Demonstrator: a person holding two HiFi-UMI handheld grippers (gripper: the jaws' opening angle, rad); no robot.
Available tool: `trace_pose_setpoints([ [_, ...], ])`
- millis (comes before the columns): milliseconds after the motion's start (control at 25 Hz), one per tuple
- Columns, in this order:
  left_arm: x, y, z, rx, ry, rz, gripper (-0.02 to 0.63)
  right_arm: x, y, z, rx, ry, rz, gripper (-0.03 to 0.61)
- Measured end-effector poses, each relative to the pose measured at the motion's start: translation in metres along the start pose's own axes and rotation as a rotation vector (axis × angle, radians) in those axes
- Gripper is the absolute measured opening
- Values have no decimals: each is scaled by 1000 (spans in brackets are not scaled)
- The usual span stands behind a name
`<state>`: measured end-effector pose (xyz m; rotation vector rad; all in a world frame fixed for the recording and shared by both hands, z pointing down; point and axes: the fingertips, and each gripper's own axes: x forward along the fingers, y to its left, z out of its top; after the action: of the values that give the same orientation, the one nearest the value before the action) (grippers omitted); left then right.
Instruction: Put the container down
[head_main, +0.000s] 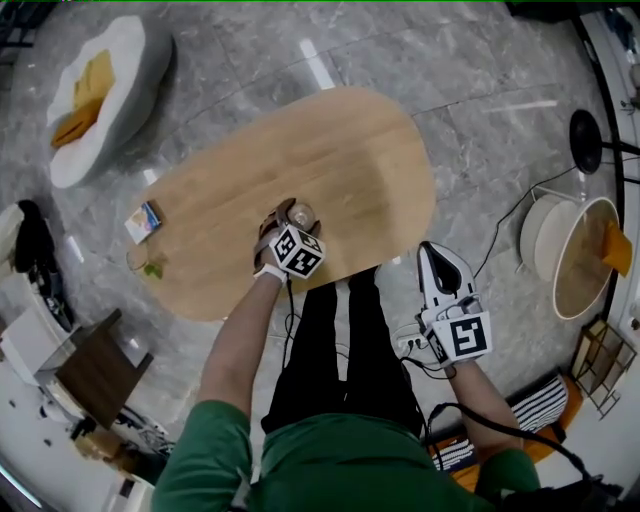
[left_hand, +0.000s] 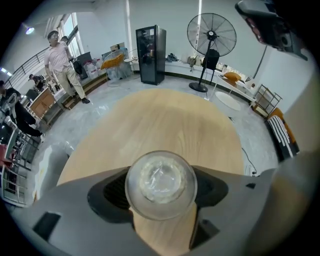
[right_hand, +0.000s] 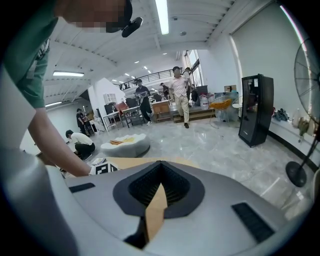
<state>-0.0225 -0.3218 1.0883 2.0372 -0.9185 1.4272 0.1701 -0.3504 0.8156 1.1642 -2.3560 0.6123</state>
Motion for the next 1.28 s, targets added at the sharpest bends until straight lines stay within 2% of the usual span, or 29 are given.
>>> trace_pose_setpoints([
  [400, 22, -5, -3, -13, -18, -4, 344, 18, 6, -19, 3, 32, 28, 14],
  [520, 22, -3, -1, 1, -36, 7, 344, 19, 10, -16, 6, 33, 38, 14],
  [840, 15, -4, 2, -40, -74, 15, 345, 12, 13, -9, -2, 19, 45, 14],
  [1040, -3, -4, -6, -59, -74, 26, 345, 5, 22, -4, 4, 16, 49, 14],
  [1280, -53, -5, -9, -137, -125, 47, 345, -7, 37, 28, -21, -22, 59, 14],
])
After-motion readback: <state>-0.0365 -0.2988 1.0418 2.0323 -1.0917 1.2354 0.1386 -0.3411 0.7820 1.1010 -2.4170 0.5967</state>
